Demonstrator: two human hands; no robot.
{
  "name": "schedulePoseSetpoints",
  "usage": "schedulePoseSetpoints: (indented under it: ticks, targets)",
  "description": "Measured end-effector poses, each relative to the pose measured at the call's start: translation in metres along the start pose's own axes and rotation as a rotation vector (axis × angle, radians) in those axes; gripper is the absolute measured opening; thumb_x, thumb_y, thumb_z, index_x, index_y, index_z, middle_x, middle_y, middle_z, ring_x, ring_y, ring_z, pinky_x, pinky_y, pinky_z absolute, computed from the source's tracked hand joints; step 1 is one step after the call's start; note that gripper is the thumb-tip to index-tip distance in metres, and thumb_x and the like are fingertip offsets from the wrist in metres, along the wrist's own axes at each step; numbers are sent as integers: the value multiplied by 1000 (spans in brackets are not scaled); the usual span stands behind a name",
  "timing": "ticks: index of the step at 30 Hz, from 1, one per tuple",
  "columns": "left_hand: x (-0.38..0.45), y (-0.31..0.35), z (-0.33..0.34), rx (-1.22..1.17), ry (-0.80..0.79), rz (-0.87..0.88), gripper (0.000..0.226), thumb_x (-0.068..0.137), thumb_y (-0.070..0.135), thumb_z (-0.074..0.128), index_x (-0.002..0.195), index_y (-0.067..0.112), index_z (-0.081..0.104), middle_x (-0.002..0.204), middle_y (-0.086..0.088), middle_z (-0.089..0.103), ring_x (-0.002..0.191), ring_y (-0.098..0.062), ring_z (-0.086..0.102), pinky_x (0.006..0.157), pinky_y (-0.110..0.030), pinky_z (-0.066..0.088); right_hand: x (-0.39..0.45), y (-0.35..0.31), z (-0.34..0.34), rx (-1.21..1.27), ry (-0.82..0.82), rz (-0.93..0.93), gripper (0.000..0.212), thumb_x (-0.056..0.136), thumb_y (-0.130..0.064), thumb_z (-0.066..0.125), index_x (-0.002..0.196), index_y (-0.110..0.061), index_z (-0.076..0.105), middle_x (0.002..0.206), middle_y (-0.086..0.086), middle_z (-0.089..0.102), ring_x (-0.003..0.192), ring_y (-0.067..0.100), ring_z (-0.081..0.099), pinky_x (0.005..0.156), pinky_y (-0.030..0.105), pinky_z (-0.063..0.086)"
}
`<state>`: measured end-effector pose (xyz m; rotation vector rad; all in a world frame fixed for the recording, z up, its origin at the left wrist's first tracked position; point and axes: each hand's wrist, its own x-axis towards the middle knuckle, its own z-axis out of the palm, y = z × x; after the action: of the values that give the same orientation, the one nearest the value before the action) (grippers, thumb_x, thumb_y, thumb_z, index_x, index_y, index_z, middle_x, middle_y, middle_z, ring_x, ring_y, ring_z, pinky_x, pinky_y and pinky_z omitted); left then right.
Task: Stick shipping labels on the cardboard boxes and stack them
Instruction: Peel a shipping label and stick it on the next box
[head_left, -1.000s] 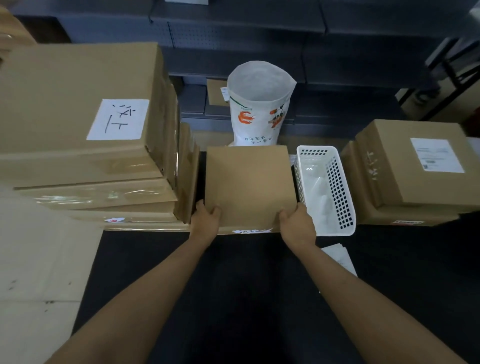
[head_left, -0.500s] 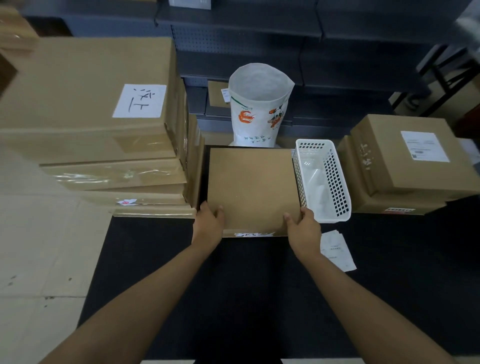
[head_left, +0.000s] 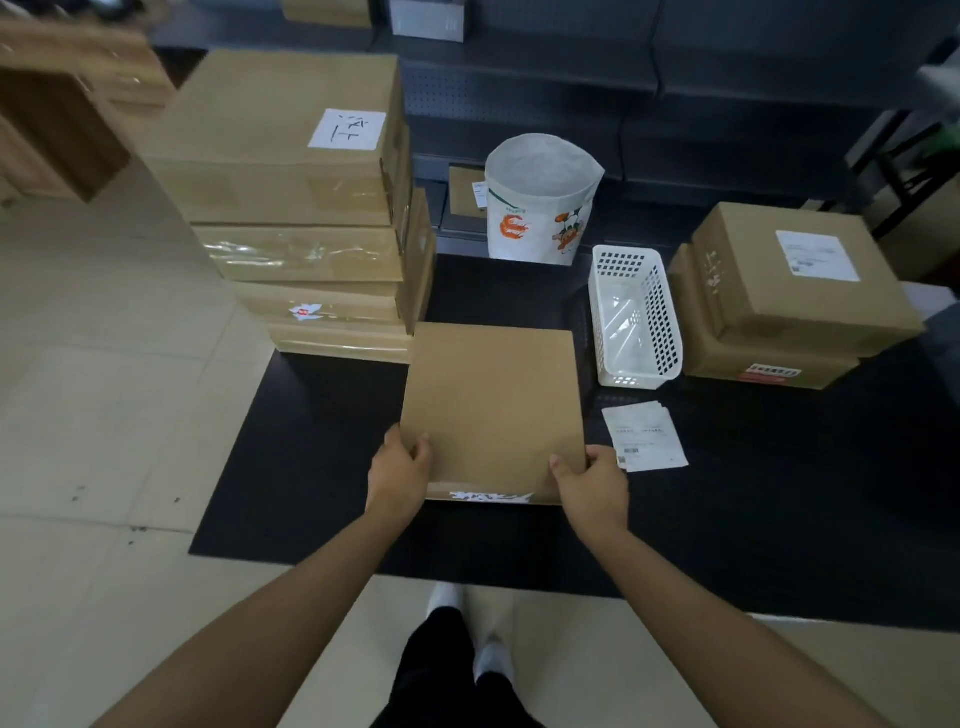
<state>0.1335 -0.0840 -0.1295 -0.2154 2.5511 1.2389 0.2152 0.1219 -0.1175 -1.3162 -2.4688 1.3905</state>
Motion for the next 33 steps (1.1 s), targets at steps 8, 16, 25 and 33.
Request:
schedulePoseSetpoints:
  ticks: [8,16,25,33]
  targets:
    - [-29,-44,8,5,-9,54,55,97,46,44,141,15,38,132,-4,53,116,-24,54,96,-37,45,-26,43,17,-35,4,-74,62,91,-35,62,140,-5,39,134,13,43,126,29,42,105,40,37]
    - [-28,-51,10,-26,32,68,57,96,48,46,142,15,37,133,-2,52,117,-22,52,94,-32,41,-22,55,30,-164,60,-131,61,93,-38,55,139,-2,38,135,18,38,127,32,36,108,45,34]
    - [-20,-48,-11,64,-103,123,51,96,45,47,136,14,41,123,-4,56,99,-16,53,82,-30,43,-27,43,17,-231,-54,-99,57,94,-41,54,137,-5,43,131,16,42,123,31,40,104,41,36]
    - [-9,-24,-35,484,-184,96,47,91,53,48,119,16,48,113,-2,58,98,-22,57,82,-37,47,-27,20,-10,-761,-233,-172,57,99,-53,29,129,-9,47,129,12,49,119,28,44,98,39,41]
